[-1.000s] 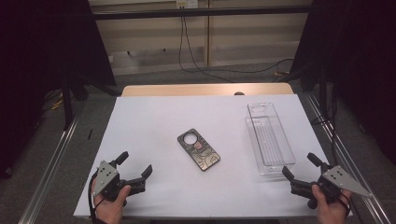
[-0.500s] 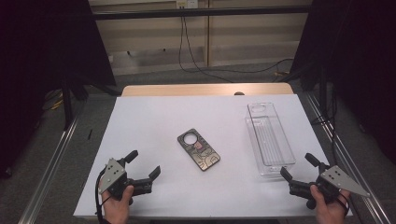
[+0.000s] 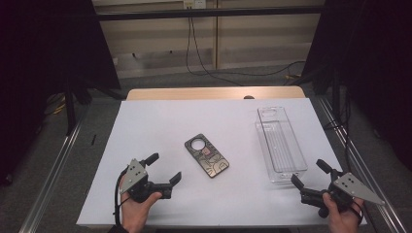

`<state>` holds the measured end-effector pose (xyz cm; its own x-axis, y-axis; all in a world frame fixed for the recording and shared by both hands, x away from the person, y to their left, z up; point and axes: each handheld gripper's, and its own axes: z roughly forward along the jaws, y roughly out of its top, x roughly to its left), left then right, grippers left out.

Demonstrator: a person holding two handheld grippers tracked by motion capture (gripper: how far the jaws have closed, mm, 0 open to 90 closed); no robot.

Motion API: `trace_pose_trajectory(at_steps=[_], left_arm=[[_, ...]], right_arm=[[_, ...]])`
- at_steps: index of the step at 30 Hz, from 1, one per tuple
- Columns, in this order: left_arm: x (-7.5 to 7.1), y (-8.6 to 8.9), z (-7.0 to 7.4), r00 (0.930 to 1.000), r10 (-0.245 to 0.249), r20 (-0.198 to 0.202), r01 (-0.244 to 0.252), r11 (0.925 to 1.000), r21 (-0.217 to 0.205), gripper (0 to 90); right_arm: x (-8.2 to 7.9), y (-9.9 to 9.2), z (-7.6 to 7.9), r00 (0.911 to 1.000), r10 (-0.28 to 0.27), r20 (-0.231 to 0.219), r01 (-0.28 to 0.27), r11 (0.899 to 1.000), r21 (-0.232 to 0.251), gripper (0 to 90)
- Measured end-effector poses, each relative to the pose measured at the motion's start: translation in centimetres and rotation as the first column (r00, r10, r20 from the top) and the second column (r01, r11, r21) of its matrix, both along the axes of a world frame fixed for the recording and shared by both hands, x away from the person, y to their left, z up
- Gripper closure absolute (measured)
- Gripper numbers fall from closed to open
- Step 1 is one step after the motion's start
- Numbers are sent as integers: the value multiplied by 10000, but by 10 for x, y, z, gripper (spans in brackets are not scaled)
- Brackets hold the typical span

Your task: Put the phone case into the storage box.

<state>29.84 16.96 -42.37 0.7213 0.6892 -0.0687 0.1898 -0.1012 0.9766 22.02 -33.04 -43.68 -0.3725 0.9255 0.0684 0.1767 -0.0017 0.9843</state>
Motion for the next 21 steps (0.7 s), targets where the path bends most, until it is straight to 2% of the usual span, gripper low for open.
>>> trace_pose_trajectory(at_steps=[7,8,13,15,21], left_arm=[[6,-16,2,9998,-50,169,49,10000,66,7],[8,-20,2,9996,-215,206,214,9997,93,7],[15,-27,1,9994,-266,231,261,9994,212,13],[18,-30,2,9995,-247,175,246,9997,64,13],[25,-40,5,9980,-505,380,498,9986,194,24]], right_arm=[[0,-1,0,10000,-48,6,48,10000,11,0],[0,-1,0,10000,-38,-8,38,10000,13,0],[0,0,0,10000,-36,-9,36,10000,3,0],[0,-1,0,10000,-61,-2,61,10000,-5,0],[0,-1,0,10000,-60,-35,60,10000,-7,0]])
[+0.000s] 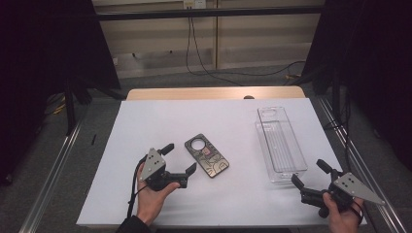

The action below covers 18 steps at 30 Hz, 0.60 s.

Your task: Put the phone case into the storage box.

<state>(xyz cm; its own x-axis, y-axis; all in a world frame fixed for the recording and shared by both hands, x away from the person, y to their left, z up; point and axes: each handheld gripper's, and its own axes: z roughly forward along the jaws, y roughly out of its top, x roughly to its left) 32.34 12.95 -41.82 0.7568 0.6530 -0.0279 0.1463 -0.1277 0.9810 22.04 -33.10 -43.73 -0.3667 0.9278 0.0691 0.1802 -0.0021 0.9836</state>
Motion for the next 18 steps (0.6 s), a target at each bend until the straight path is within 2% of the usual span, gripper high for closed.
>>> trace_pose_trajectory(at_steps=[3,6,8,11,14,16,18], left_arm=[[3,-6,1,9999,-95,52,95,10000,14,20],[5,-9,2,9999,11,148,-11,10000,-31,14],[7,-10,2,9996,-7,292,4,9999,101,11],[11,-14,1,9998,-42,170,41,10000,37,9],[15,-19,0,9997,-204,143,199,9993,317,7],[17,-23,-1,9998,-101,172,93,9989,457,10],[20,-26,-2,9999,-100,49,98,9991,409,10]], right_arm=[[0,0,0,10000,-27,9,27,10000,1,0],[0,-1,0,10000,-58,11,58,10000,31,0],[0,-1,0,10000,-58,0,58,10000,51,0],[0,0,0,10000,-34,-7,34,10000,37,0],[0,0,0,10000,-29,1,29,10000,26,0],[0,1,0,10000,-15,10,15,10000,9,0],[0,1,0,10000,-9,2,9,10000,16,0]])
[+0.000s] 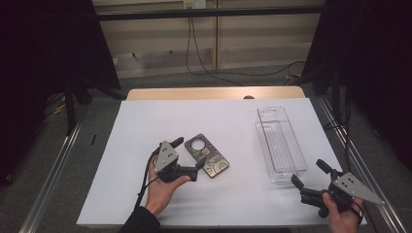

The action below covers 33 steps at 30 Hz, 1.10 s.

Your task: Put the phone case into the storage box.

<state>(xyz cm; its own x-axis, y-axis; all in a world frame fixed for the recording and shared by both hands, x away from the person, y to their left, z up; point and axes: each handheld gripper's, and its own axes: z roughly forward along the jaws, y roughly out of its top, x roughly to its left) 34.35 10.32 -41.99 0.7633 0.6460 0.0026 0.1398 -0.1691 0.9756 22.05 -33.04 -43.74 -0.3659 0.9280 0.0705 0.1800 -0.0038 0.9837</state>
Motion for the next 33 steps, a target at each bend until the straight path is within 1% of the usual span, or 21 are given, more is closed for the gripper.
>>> trace_pose_trajectory(at_steps=[1,5,7,8,11,12,14,15,17,18,19,22,23,24,25,26,31,33], left_arm=[[1,-3,0,9999,-131,-5,131,9999,-46,8],[4,-13,4,9995,-259,180,259,9997,-27,7],[6,-19,6,9990,-298,344,296,9995,53,7],[7,-22,8,9985,-375,411,376,9993,-30,7],[11,-29,12,9979,-546,353,551,9984,-115,11],[11,-31,14,9981,-531,299,538,9983,-233,15],[12,-33,16,9974,-563,458,572,9982,-172,16],[13,-35,18,9977,-522,421,535,9982,-289,16],[16,-38,20,9972,-605,429,617,9977,-272,16],[19,-40,21,9966,-606,551,613,9980,-123,17],[21,-41,22,9969,-538,580,549,9983,-185,18],[28,-43,21,9976,-473,509,493,9980,-397,24],[30,-44,20,9975,-466,538,487,9981,-379,24],[31,-45,19,9976,-463,506,486,9978,-451,26],[36,-46,16,9975,-484,519,503,9982,-342,38],[36,-46,16,9975,-484,519,503,9982,-342,40],[45,-51,17,9971,-558,512,578,9976,-385,59],[46,-54,17,9968,-587,550,609,9974,-385,79]], right_arm=[[0,0,0,10000,-3,-3,3,10000,0,0],[0,0,0,10000,16,-6,-16,10000,15,0],[0,1,0,10000,21,2,-21,10000,4,0],[0,1,0,10000,19,3,-19,10000,-2,0],[0,0,0,10000,-6,18,6,10000,-19,0],[0,0,0,10000,-7,41,7,10000,-33,0],[0,0,0,10000,18,42,-18,10000,-15,0],[0,0,0,10000,30,25,-30,10000,4,0],[0,0,0,10000,29,27,-29,10000,15,0],[0,0,0,10000,47,41,-47,10000,0,0],[0,0,0,10000,53,54,-53,10000,-23,0],[-1,0,1,10000,37,80,-36,10000,-44,0],[-1,0,1,10000,39,50,-38,10000,-51,0],[0,0,0,10000,41,38,-41,10000,-37,0],[0,0,1,10000,33,61,-33,10000,-8,0],[0,0,1,10000,33,61,-33,10000,-8,0],[0,0,0,10000,36,66,-36,10000,-15,0],[0,0,0,10000,43,50,-43,10000,-9,0]])
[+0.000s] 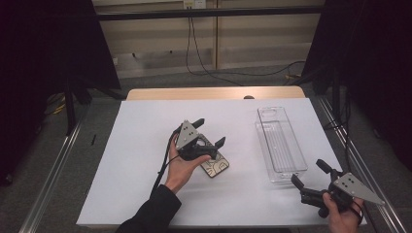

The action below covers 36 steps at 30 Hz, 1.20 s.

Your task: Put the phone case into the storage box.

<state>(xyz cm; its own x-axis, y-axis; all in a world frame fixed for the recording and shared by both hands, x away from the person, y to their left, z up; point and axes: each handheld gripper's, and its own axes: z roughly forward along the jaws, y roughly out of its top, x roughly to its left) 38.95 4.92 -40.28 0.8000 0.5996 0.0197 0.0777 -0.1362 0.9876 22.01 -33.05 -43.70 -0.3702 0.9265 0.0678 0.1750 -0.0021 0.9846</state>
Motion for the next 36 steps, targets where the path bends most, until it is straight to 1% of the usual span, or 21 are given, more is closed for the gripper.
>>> trace_pose_trajectory(at_steps=[2,5,6,8,9,10,14,15,17,18,19,20,21,23,24,27,28,30,32,34,36], left_arm=[[0,0,-1,9998,-184,-73,184,9998,-40,121],[-2,-1,-2,9998,-179,-65,181,9994,280,126],[-3,0,-2,9997,-253,-57,254,9995,164,154],[-3,0,0,9989,-441,-149,442,9990,59,238],[-4,1,0,9988,-480,-86,482,9987,170,328],[-5,1,0,9990,-449,-56,451,9985,318,328],[-3,3,-1,9979,-592,-274,602,9975,356,428],[-3,2,-1,9968,-716,-356,727,9969,297,536],[-2,2,-1,9967,-746,-323,758,9964,381,549],[-2,3,-1,9958,-864,-312,876,9954,398,654],[-2,3,-1,9951,-926,-342,940,9947,415,654],[-2,3,-1,9946,-968,-377,983,9944,392,724],[-2,3,-1,9937,-1055,-370,1072,9932,451,724],[-2,3,-1,9934,-1060,-442,1080,9931,463,791],[-2,3,-2,9908,-1226,-565,1252,9912,441,839],[-1,3,-2,9877,-1386,-729,1428,9882,560,885],[-1,3,-3,9893,-1249,-752,1300,9892,680,900],[1,3,-4,9866,-1174,-1136,1279,9877,897,900],[2,3,-4,9844,-1135,-1344,1274,9868,1000,900],[2,1,-4,9830,-1150,-1434,1329,9836,1221,900],[3,-1,-2,9782,-1275,-1639,1501,9795,1343,900]], right_arm=[[0,0,0,10000,-3,-33,3,10000,-28,0],[0,0,-1,10000,5,-35,-5,10000,5,0],[0,0,-1,10000,33,-18,-33,10000,-28,0],[0,1,-1,10000,34,-38,-34,10000,1,0],[-1,0,0,10000,78,2,-78,10000,-53,0],[-1,0,0,10000,78,2,-78,10000,-53,0],[-1,0,0,10000,61,-4,-61,10000,-27,0],[-1,0,0,10000,65,2,-65,10000,-22,0],[-1,0,0,10000,56,4,-56,10000,-23,0],[-1,0,0,10000,52,-13,-52,10000,-10,0],[-1,0,0,10000,54,-15,-54,10000,-6,0],[-1,0,0,10000,83,-11,-83,10000,-22,0],[-1,0,0,10000,83,-11,-83,10000,-22,0],[-1,1,0,10000,94,-24,-94,10000,0,0],[-1,1,0,10000,82,-11,-82,10000,6,0],[-1,0,0,10000,82,-14,-82,10000,3,0],[-1,0,0,10000,74,-20,-74,10000,14,0],[-1,0,0,10000,60,-18,-60,10000,7,0],[-1,0,0,10000,41,-21,-41,10000,-2,0],[-1,0,0,10000,30,-18,-30,10000,-8,0],[0,0,0,10000,9,-18,-9,10000,-19,0]])
